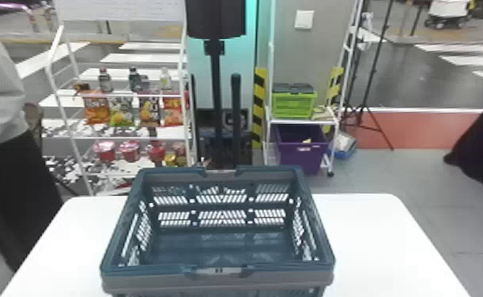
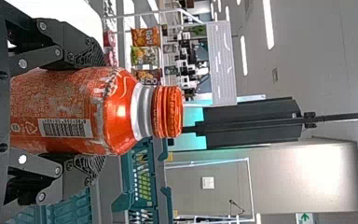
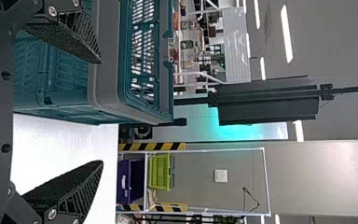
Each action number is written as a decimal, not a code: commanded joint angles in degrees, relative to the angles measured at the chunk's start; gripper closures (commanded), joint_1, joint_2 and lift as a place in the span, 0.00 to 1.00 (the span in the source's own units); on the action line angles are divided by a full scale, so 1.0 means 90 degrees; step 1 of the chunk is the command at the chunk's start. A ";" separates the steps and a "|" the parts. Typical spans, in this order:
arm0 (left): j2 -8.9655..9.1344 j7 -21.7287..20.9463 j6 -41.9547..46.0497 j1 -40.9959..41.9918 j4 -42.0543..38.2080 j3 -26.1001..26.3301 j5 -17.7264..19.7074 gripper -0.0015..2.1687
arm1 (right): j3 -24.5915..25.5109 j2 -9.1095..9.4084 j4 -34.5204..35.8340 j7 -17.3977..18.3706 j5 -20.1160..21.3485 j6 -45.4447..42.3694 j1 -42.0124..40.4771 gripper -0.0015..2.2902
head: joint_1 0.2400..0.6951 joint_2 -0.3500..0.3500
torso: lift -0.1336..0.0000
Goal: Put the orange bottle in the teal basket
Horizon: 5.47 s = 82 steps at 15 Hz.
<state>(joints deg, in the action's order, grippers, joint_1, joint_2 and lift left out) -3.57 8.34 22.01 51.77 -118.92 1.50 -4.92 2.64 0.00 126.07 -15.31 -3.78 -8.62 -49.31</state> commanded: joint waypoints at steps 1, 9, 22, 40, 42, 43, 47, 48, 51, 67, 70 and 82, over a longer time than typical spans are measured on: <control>0.0006 0.0001 0.0000 -0.0010 0.0001 0.0000 0.0000 0.90 | 0.0010 0.0006 0.0005 0.0002 0.0000 -0.0003 0.0000 0.05 | 0.57 0.50 | 1.00; 0.0006 0.0001 0.0000 -0.0020 -0.0019 -0.0020 0.0010 0.90 | 0.0020 0.0006 0.0005 -0.0008 0.0010 -0.0003 0.0000 0.05 | 0.57 0.50 | 1.00; 0.0084 -0.1035 -0.2539 -0.0947 -0.1728 -0.1436 0.0146 0.90 | 0.0098 0.0006 0.0074 -0.0018 0.0059 -0.0003 -0.0146 0.05 | 0.57 0.50 | 1.00; -0.1771 -0.5663 -0.5567 -0.7295 0.2051 0.1396 -0.1074 0.89 | 0.0176 0.0006 0.0054 -0.0037 0.0527 -0.0023 -0.0215 0.05 | 0.57 0.50 | 1.00; -0.1723 -0.6103 -0.5567 -0.8018 0.3096 0.2050 -0.1367 0.89 | 0.0225 0.0006 0.0045 -0.0028 0.0527 -0.0160 -0.0293 0.05 | 0.57 0.50 | 1.00; -0.1586 -0.6259 -0.5547 -0.8311 0.3672 0.2236 -0.1533 0.89 | 0.0234 0.0006 0.0035 -0.0028 0.0527 -0.0199 -0.0312 0.05 | 0.57 0.50 | 1.00; -0.0414 -0.7011 -0.5020 -0.9053 0.5860 0.2041 -0.3076 0.89 | 0.0264 0.0006 0.0035 -0.0028 0.0527 -0.0296 -0.0312 0.05 | 0.57 0.50 | 1.00; -0.0082 -0.7158 -0.4610 -0.9121 0.6270 0.1757 -0.3711 0.89 | 0.0264 0.0006 0.0035 -0.0028 0.0527 -0.0316 -0.0303 0.05 | 0.57 0.50 | 1.00; 0.0221 -0.7226 -0.4336 -0.9473 0.7178 0.1689 -0.4453 0.89 | 0.0254 0.0006 0.0025 -0.0028 0.0527 -0.0316 -0.0283 0.05 | 0.57 0.50 | 1.00; 0.0338 -0.6865 -0.4161 -0.9092 0.6514 0.1455 -0.4902 0.02 | 0.0264 0.0006 -0.0043 -0.0028 0.0527 -0.0335 -0.0264 0.05 | 0.57 0.50 | 1.00; 0.0309 -0.6962 -0.4258 -0.8496 0.5167 0.1005 -0.4805 0.02 | 0.0273 0.0006 -0.0043 -0.0028 0.0518 -0.0335 -0.0283 0.05 | 0.57 0.50 | 1.00; 0.0413 -0.5878 -0.7344 -0.5420 -0.0654 -0.2608 -0.0108 0.02 | 0.0283 0.0006 -0.0043 -0.0028 0.0449 -0.0335 -0.0215 0.05 | 0.57 0.50 | 1.00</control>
<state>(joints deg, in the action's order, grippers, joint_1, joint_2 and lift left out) 0.01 -44.78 -42.63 -1.27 -120.60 -17.93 -10.61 5.19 0.00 125.68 -15.56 0.40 -11.64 -51.35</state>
